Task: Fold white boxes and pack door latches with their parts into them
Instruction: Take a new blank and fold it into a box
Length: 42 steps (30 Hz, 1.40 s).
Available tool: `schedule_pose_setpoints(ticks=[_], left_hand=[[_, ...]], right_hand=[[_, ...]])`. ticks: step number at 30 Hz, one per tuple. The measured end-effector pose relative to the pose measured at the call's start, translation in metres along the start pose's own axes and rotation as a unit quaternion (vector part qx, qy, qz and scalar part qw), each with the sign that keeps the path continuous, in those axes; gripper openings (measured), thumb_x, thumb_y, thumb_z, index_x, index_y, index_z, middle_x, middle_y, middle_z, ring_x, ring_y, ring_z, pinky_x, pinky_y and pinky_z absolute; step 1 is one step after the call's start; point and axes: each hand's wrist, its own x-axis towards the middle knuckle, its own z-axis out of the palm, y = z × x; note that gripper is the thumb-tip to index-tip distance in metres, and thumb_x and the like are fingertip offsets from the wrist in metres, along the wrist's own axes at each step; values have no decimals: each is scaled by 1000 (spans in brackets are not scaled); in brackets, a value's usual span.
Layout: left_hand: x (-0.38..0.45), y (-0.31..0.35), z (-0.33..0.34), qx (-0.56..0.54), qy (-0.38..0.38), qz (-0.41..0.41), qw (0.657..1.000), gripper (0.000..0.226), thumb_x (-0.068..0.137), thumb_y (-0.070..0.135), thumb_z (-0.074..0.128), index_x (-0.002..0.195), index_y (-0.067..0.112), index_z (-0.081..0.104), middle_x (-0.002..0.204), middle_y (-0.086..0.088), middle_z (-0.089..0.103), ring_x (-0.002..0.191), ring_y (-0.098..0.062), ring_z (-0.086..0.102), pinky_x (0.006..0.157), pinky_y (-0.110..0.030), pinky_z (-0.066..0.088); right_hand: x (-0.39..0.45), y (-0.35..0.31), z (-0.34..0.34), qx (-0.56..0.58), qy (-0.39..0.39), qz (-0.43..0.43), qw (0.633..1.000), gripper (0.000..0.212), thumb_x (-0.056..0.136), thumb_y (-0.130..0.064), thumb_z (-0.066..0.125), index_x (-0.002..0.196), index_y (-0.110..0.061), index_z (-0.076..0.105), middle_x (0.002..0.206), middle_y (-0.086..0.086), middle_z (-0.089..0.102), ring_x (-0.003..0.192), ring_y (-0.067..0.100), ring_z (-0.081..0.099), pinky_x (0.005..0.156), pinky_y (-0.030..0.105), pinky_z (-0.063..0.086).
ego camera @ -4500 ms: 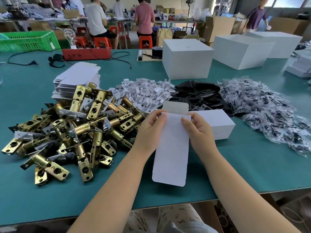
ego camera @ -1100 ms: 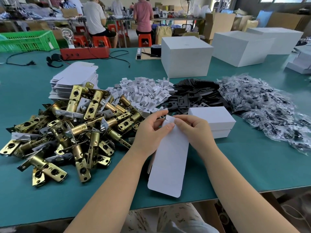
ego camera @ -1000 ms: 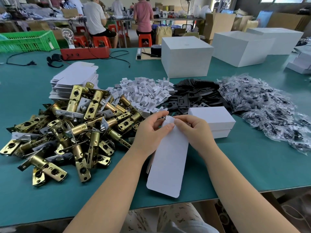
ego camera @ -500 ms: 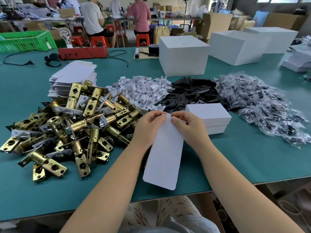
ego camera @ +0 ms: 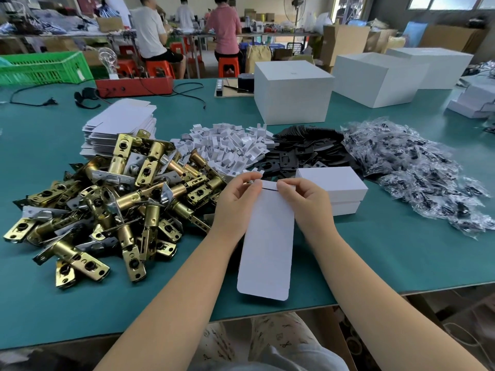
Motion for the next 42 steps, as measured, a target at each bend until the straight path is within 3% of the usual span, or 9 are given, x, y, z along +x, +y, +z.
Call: schedule_pose_setpoints(ticks=[10,15,17,19,21,26,30,36,42], left_hand=[[-1,11,-2,-15,-9,-86,996,29,94,20,55,78,29,77,71,7,70,57,-4,62,48,-19,47],[-3,14,-10,122,-70,-36,989,36,84,43,69,117,34,59,113,5,65,94,-6,65,81,-27,56],[-7,17,-11,351,-29,148,924,53,80,49,67,127,26,58,117,5,64,101,-11,62,88,-32,52],[-12,21,1,539,24,305,785,72,78,60,55,131,12,58,121,-3,65,111,-23,60,100,-44,43],[-12,27,17,607,16,312,731,89,74,66,58,140,6,49,132,-8,60,122,-27,55,110,-53,32],[3,30,17,582,-22,307,753,96,65,52,80,143,9,45,131,-8,59,120,-29,54,111,-51,29],[3,21,9,533,-72,342,770,92,62,51,84,137,7,53,129,-5,62,116,-29,58,105,-44,34],[0,11,5,506,84,393,763,85,68,60,73,131,16,38,129,-19,57,123,-29,40,107,-56,36],[-5,10,7,369,120,228,893,121,62,73,71,148,3,24,154,-18,22,142,-27,17,117,-48,12]], right_hand=[[-2,-5,-2,1,-16,-7,1000,16,89,-17,67,78,-27,71,71,-16,69,68,-6,59,62,10,47],[-1,-3,-4,-1,142,-66,988,13,93,-24,61,83,-32,62,71,-14,58,61,-2,48,57,13,41],[-1,-4,-7,24,209,-106,972,11,93,-25,61,84,-32,60,66,-19,54,57,-4,46,54,8,38],[-1,-7,-6,54,239,-138,960,10,92,-23,61,85,-29,58,74,-18,57,61,-6,48,58,7,39],[-2,-10,-1,111,206,-125,964,11,91,-18,63,84,-23,56,81,-16,64,68,-7,54,63,9,44],[7,-11,-9,196,-4,-42,980,9,76,-18,57,82,-16,51,86,-9,67,75,7,60,60,22,46],[6,-7,-15,104,-151,-26,983,42,84,-25,44,120,-46,51,131,-14,56,118,9,54,94,27,46],[5,-6,-7,115,-13,-81,990,31,86,-25,41,115,-34,47,106,-5,54,95,11,51,80,29,44],[5,-6,-11,172,10,-70,982,34,90,-27,40,118,-42,50,100,-21,62,91,2,60,64,20,51]])
